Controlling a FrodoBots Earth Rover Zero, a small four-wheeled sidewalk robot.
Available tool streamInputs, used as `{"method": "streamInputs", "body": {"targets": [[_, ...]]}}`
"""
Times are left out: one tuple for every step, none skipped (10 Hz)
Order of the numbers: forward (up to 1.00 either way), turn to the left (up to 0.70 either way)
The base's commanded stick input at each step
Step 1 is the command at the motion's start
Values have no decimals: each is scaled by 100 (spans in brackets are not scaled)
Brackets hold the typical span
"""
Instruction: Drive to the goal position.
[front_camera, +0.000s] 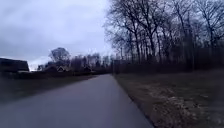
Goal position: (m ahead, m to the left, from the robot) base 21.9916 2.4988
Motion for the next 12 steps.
{"method": "streamInputs", "body": {"targets": [[70,0],[70,0],[70,0],[70,0],[70,0],[70,0],[70,0],[70,0],[70,0],[70,0],[70,0],[70,0]]}}
